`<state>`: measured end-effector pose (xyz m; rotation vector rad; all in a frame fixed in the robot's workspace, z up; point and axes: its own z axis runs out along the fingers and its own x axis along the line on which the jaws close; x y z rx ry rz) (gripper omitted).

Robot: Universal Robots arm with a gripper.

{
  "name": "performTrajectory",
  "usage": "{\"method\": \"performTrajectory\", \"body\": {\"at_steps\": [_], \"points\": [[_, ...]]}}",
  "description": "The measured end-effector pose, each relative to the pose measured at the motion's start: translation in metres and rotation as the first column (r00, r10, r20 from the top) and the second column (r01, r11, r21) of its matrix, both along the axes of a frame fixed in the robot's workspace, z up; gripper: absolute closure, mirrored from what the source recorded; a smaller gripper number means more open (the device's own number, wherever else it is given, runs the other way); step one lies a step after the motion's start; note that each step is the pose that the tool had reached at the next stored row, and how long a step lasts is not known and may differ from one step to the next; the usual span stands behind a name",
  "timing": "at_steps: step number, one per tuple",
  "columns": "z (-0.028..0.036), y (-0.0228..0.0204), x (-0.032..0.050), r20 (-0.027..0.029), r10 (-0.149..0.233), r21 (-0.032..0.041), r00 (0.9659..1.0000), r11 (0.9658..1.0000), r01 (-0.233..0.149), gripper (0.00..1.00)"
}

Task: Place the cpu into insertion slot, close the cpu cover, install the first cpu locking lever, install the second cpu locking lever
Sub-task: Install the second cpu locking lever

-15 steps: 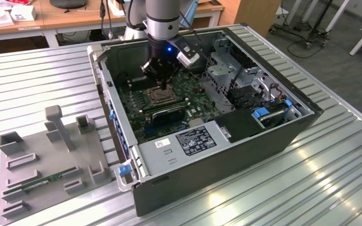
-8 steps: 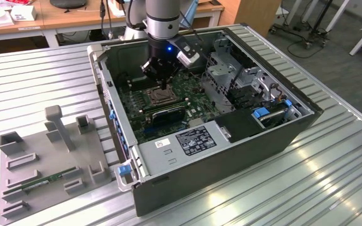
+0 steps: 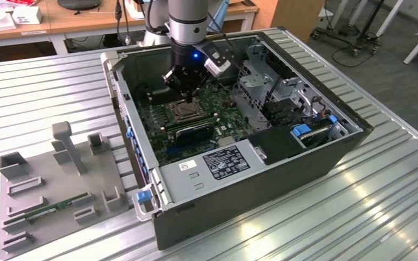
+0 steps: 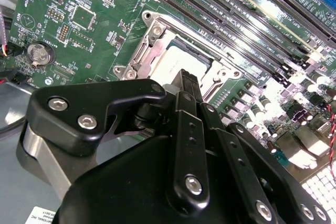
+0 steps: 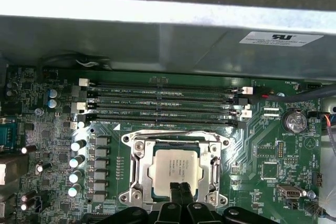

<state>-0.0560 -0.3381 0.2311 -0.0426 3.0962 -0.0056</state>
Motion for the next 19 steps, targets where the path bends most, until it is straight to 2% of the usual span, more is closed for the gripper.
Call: {"method": "performTrajectory", "body": {"at_steps": [12, 19], "points": [[0.0041, -0.0002, 0.0, -0.0001, 0.0, -0.0001, 1.0, 1.0, 0.0, 0.89], [0.004, -0.0056, 0.0, 0.0, 0.0, 0.0001, 1.0, 1.0, 0.0, 0.89]]}}
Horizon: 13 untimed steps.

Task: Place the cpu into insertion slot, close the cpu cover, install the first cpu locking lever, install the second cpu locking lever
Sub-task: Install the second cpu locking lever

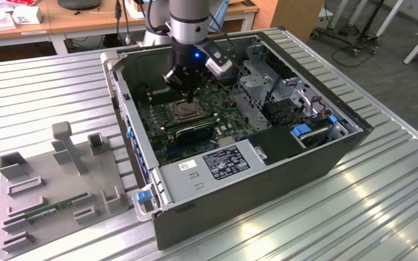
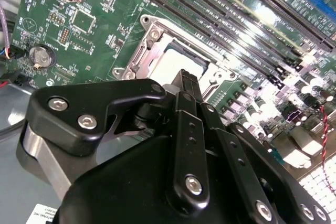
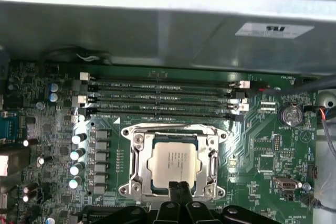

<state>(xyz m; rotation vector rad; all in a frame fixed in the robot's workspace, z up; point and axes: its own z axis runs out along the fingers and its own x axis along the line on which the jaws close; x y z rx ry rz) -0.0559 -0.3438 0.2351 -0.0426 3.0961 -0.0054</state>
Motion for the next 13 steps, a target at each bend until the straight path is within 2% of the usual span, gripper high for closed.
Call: {"method": "performTrajectory", "body": {"at_steps": [13], "points": [[0.0, -0.016, 0.0, 0.0, 0.0, 0.0001, 1.0, 1.0, 0.0, 0.89]]}}
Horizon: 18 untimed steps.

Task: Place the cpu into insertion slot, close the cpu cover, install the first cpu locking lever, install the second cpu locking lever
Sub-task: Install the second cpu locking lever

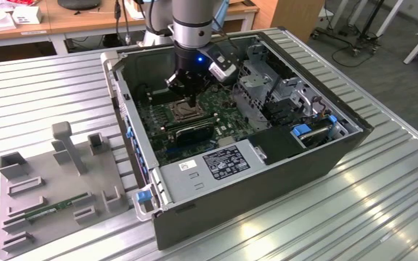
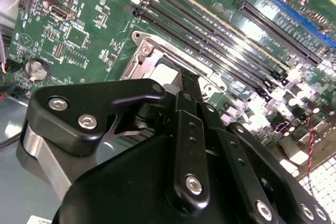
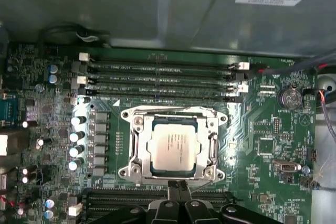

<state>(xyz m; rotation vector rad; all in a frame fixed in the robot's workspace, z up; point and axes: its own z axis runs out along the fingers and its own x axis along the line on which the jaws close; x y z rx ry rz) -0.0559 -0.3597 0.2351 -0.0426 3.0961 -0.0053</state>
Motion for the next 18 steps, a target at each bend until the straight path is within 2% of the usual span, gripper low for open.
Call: {"method": "performTrajectory", "body": {"at_steps": [4, 10, 18], "points": [[0.0008, -0.0015, -0.0001, -0.0001, 0.0, 0.002, 1.0, 1.0, 0.0, 0.89], [0.0083, -0.0016, 0.0, 0.0, 0.0, 0.0032, 1.0, 1.0, 0.0, 0.89], [0.0083, -0.0019, -0.0034, 0.002, 0.0, 0.0033, 1.0, 1.0, 0.0, 0.89]]}}
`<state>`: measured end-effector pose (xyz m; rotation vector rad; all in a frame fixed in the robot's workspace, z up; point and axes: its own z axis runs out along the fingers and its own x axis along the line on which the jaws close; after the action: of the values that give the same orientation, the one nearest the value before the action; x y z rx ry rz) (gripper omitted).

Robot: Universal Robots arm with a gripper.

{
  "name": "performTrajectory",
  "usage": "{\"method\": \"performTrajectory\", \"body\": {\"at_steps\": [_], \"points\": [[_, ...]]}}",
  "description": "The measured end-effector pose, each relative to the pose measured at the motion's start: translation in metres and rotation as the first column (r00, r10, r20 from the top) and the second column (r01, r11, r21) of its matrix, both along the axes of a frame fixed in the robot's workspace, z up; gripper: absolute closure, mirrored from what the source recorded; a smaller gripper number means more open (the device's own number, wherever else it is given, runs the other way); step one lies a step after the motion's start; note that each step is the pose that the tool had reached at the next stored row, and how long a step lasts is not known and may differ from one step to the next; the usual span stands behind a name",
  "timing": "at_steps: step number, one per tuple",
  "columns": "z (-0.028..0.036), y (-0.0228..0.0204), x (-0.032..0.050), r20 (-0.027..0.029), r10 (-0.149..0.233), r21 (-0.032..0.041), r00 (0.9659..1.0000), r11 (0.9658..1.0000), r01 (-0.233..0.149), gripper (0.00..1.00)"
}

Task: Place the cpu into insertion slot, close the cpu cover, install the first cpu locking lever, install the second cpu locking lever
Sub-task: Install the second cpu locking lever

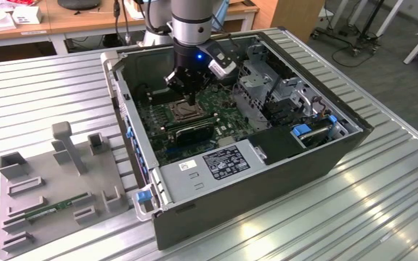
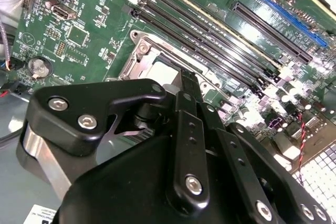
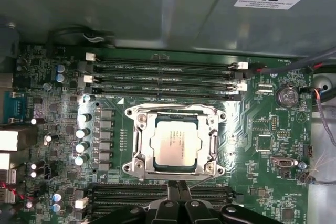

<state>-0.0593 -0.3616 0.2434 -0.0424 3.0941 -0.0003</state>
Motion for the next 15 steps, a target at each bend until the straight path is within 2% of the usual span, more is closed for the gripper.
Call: {"method": "performTrajectory", "body": {"at_steps": [15], "points": [[0.0, 0.0, -0.0096, 0.0111, 0.0, 0.0, 0.9999, 1.0, 0.0, 0.89]]}}
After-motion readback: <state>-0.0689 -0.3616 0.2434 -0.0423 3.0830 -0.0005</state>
